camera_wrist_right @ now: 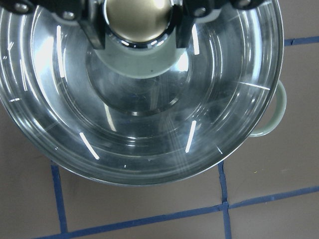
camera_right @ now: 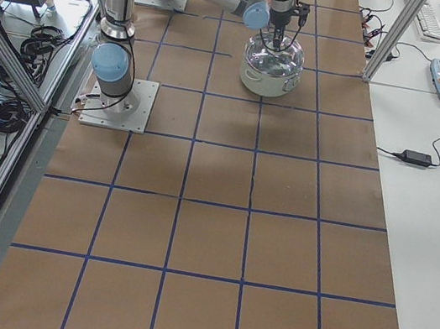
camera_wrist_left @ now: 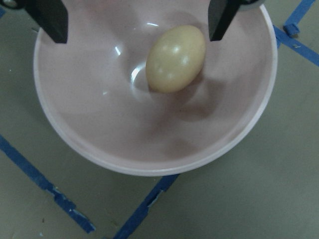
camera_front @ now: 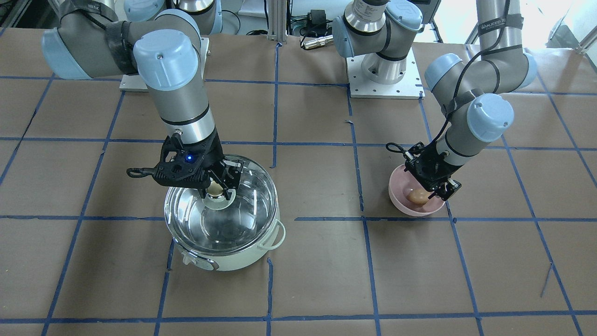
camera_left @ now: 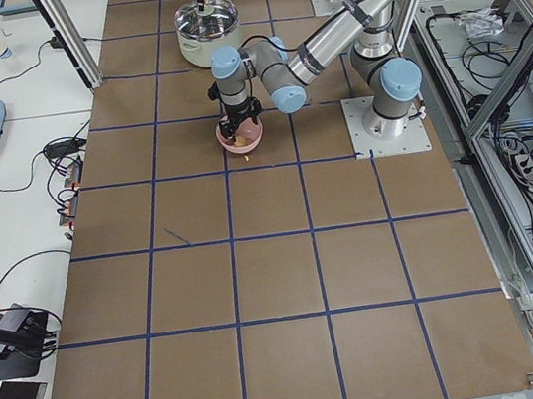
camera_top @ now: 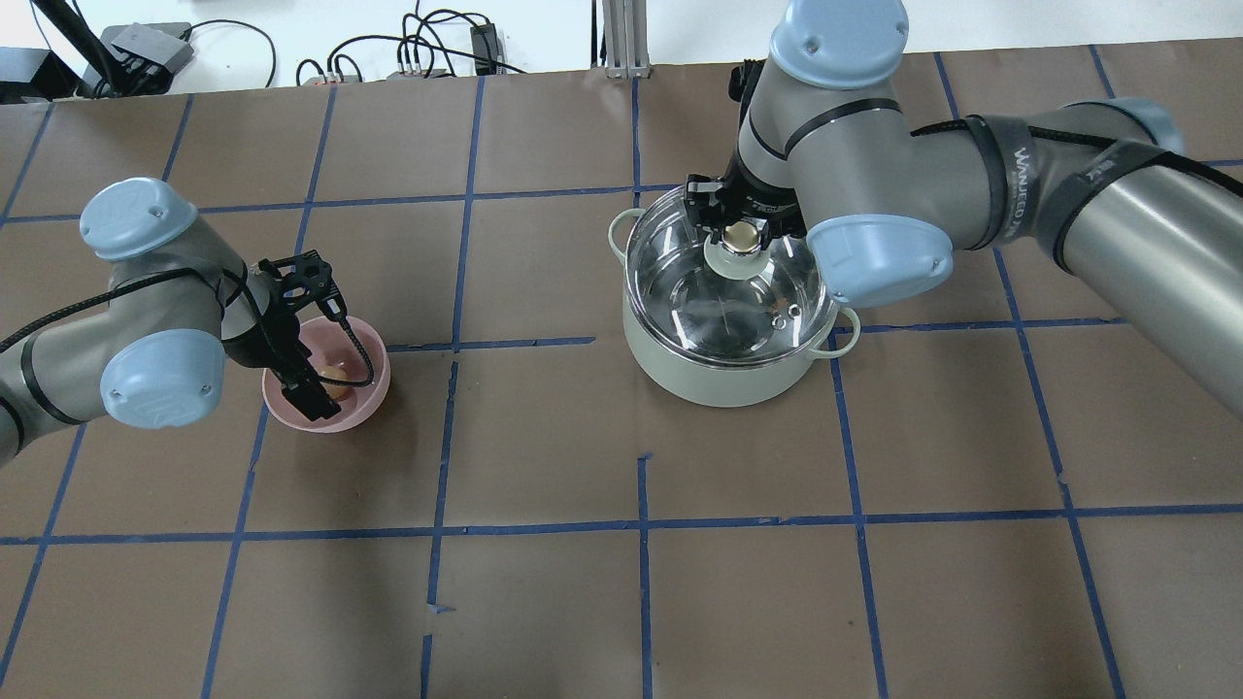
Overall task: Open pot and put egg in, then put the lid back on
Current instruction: 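Lift the glass lid off the pot with the right gripper, moving it away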
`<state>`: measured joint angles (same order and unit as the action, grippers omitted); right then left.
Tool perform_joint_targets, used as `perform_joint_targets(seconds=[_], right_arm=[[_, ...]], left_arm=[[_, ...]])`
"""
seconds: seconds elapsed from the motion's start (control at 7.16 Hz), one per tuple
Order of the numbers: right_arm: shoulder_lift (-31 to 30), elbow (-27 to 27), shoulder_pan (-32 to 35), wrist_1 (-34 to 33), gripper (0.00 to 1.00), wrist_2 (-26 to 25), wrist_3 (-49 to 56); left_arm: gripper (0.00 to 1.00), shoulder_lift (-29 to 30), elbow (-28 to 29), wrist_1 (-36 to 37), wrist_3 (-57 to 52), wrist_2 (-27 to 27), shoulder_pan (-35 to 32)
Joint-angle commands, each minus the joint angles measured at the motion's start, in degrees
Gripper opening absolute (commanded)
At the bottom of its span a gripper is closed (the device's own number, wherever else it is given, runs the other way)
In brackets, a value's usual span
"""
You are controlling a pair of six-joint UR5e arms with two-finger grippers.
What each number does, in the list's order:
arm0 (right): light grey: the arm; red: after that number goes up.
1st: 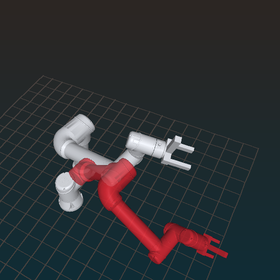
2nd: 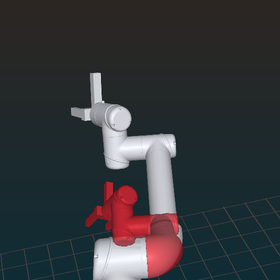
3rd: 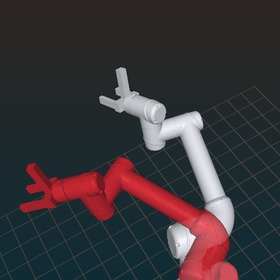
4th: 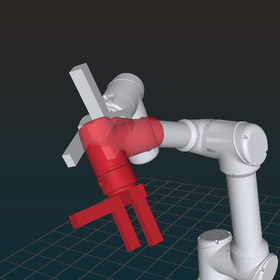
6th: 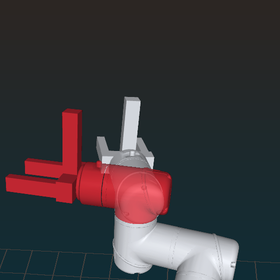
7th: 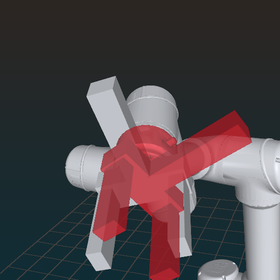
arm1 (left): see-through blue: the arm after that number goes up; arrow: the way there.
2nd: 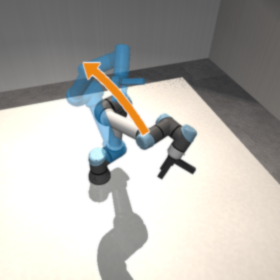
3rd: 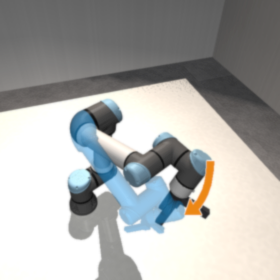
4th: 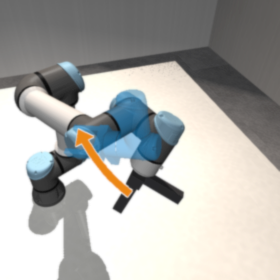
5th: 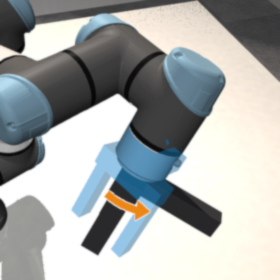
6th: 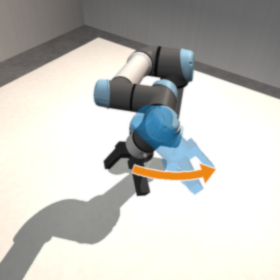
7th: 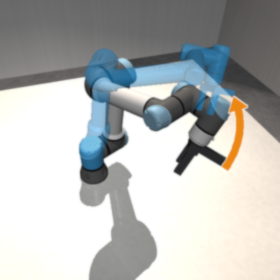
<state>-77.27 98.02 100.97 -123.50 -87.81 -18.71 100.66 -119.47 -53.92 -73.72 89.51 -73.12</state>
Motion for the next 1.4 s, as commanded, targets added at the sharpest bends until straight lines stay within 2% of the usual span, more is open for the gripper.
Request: perform_joint_targets(seconds=[0.0,0.14,0.42,0.7,0.98,1.26], right_arm=[[-0.07,-5.18,-0.16,4.47,0.36,-1.75,0.43],[-0.07,-7.73,-0.42,6.76,0.36,-1.84,0.43],[-1.56,-11.43,-4.44,12.72,0.36,-1.75,0.96],[-8.73,-11.37,-11.90,22.55,0.36,-1.49,8.75],[-9.83,-10.92,-13.44,25.49,0.35,-0.62,10.11],[-9.57,-10.58,-13.43,25.76,0.34,-0.79,9.93]], left_arm=[[0.99,0.50,-0.24,1.79,-4.64,-0.03,-0.01],[0.99,0.85,-0.33,1.80,-9.03,-0.38,-0.09],[0.99,1.38,-0.67,1.80,-9.69,0.23,-0.09],[1.00,1.47,-1.20,1.88,-9.78,1.72,-0.71],[1.00,1.64,-1.12,2.41,-10.04,1.64,-0.71],[1.00,3.13,-1.03,4.77,-14.33,1.64,-0.71]])
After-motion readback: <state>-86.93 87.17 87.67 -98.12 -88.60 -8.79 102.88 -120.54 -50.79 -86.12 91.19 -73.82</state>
